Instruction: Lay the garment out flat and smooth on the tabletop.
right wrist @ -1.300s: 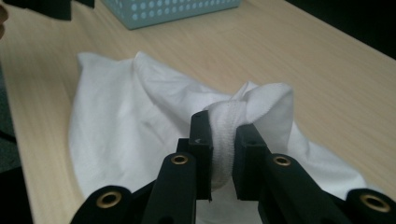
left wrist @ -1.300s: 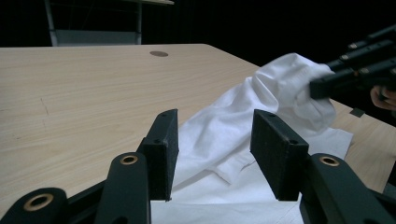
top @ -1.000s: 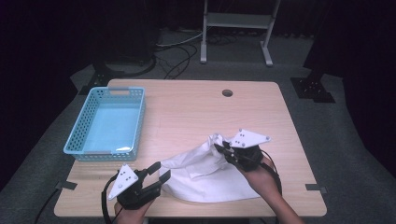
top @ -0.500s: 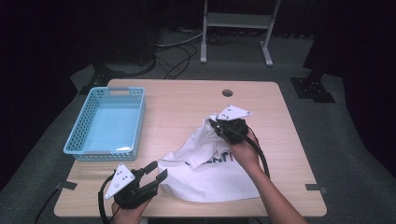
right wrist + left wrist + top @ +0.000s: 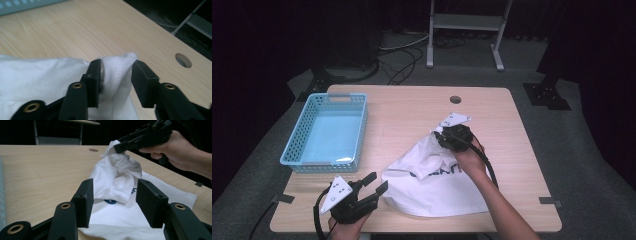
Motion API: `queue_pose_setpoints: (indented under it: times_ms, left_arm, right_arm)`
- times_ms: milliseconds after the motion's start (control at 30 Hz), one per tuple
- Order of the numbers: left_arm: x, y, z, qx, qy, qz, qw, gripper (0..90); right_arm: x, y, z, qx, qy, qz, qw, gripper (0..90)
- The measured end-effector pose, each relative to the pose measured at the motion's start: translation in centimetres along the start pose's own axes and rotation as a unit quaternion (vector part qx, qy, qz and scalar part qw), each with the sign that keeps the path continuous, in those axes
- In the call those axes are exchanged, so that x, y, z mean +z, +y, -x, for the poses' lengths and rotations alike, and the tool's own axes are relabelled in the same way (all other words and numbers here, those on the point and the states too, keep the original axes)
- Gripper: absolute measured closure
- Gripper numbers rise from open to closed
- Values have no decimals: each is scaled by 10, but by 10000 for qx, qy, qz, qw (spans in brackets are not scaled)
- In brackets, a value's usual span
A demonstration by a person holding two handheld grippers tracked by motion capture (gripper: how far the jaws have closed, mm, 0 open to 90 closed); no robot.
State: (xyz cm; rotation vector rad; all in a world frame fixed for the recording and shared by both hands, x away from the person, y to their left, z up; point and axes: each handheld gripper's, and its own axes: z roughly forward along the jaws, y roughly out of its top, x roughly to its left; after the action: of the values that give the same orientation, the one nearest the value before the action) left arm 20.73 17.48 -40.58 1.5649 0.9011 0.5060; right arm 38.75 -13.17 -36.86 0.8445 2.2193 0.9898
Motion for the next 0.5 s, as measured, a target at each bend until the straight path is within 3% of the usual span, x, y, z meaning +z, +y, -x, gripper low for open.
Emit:
queue_pose_setpoints:
  times_ms: [200,333,500]
  left_arm:
    - [-3,2,-2,33,65,53,10000,466]
    - [-5,2,-4,-2,97,68,9999,460]
    - [-7,3,-5,17,129,77,9999,456]
  right_arm:
    - [-40,-2,-12,-62,68,430,9990,454]
    - [-62,-12,-31,-130,228,630,9977,433]
    - [-70,-27,-64,-222,789,674,9944,443]
